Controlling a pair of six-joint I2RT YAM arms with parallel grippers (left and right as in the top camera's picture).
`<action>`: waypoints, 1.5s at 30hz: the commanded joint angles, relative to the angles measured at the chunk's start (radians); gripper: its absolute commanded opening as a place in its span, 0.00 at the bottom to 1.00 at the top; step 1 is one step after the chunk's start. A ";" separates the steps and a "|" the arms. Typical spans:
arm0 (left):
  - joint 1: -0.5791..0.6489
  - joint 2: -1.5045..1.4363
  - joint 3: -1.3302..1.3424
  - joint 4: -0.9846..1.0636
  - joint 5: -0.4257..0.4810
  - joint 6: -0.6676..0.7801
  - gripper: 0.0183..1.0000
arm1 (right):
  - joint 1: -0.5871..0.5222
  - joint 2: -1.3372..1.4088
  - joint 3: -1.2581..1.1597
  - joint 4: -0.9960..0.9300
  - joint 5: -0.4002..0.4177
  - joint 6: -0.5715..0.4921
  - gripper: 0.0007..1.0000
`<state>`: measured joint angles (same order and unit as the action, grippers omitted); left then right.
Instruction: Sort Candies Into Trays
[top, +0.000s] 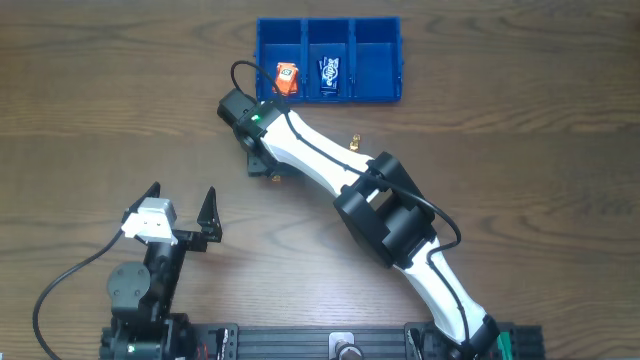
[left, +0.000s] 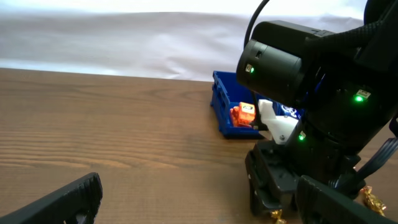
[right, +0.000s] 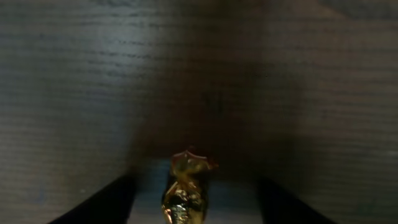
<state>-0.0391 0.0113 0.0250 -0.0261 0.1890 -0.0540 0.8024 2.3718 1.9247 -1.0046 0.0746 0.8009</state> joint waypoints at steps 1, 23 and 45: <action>0.006 -0.005 -0.020 -0.030 0.021 0.006 1.00 | -0.006 0.010 -0.036 0.027 -0.029 0.001 0.44; 0.006 -0.005 -0.020 -0.030 0.021 0.006 1.00 | -0.004 0.010 -0.040 0.002 -0.069 -0.009 0.23; 0.006 -0.005 -0.020 -0.030 0.021 0.006 1.00 | -0.352 -0.437 -0.039 0.155 0.172 -0.449 0.14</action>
<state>-0.0391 0.0113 0.0250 -0.0261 0.1890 -0.0540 0.5297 1.9045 1.8957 -0.8886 0.1944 0.4931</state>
